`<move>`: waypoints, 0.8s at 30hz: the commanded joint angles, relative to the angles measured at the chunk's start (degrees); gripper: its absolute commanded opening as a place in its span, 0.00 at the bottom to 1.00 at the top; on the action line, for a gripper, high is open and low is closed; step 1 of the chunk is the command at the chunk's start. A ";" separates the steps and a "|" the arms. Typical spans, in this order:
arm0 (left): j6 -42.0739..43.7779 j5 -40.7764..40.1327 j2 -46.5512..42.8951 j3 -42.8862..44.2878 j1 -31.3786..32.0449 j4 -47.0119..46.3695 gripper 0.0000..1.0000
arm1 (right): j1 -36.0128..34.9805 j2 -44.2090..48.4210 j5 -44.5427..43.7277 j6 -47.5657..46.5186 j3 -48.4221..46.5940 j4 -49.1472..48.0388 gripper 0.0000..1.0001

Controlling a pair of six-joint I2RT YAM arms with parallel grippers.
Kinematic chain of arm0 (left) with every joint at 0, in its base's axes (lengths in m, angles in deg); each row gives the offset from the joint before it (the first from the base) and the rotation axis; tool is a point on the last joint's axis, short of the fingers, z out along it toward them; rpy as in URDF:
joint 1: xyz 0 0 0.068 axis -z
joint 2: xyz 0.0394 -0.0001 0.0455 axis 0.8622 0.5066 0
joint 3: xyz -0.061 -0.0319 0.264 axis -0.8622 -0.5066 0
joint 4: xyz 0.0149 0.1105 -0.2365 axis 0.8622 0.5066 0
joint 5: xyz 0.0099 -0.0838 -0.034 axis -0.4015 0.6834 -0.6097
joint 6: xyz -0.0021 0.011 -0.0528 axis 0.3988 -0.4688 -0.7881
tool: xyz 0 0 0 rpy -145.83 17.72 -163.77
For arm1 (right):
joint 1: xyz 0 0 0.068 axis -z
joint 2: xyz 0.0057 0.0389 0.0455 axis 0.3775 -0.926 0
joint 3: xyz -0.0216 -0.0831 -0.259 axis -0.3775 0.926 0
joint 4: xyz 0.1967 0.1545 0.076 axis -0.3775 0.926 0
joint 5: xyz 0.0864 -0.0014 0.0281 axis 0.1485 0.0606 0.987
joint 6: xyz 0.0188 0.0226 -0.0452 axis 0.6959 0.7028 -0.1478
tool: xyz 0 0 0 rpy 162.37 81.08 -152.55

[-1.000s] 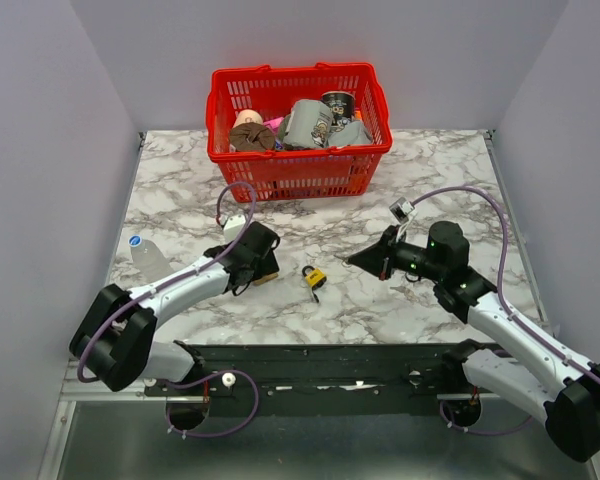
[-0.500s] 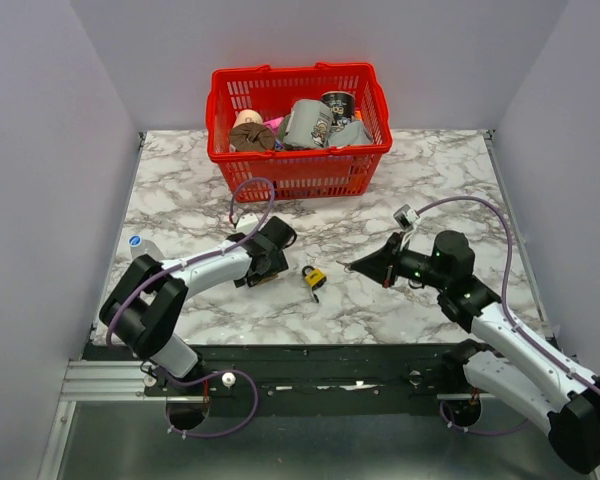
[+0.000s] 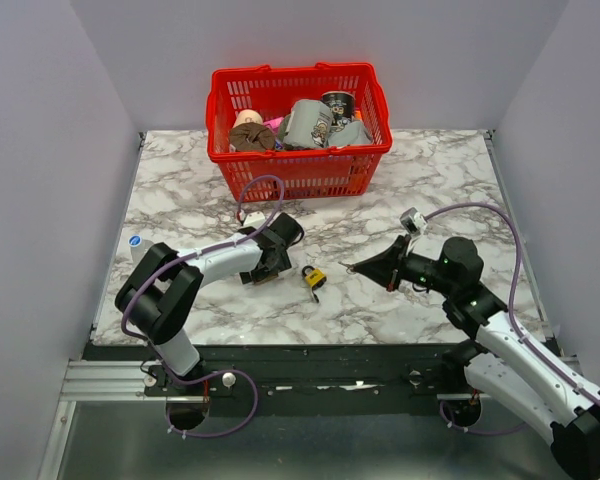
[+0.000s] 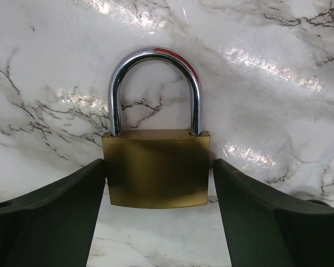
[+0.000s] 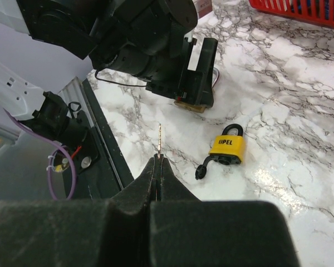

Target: Unlock with the key

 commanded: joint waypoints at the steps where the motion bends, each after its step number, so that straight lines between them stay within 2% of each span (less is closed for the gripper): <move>1: -0.28 -2.03 1.02 -0.25 0.50 3.40 0.84 | 0.08 1.15 0.44 -1.34 0.71 -0.02 0.01; 4: 0.68 -0.37 0.67 -1.56 0.50 1.12 0.83 | 0.08 1.50 0.44 -1.34 0.80 0.07 0.01; 10: 1.83 3.23 1.98 -3.41 0.50 -2.67 0.75 | 0.08 1.50 0.18 -1.08 0.80 0.25 0.01; 14: 0.95 5.61 1.29 -5.69 0.50 -6.26 0.61 | 0.08 1.06 -1.05 -1.08 1.50 -0.10 0.01; 16: 1.04 6.66 1.02 -5.96 0.50 -7.50 0.58 | 0.08 0.18 -1.32 -0.99 2.20 -0.80 0.01; 20: 2.09 10.25 1.19 -6.05 0.42 -9.78 0.40 | -0.71 -2.71 -1.75 1.11 3.70 -5.53 0.01; 24: 4.20 12.55 2.60 -4.03 0.33 -9.79 0.31 | -5.71 -7.28 -6.05 1.91 3.70 -9.15 0.01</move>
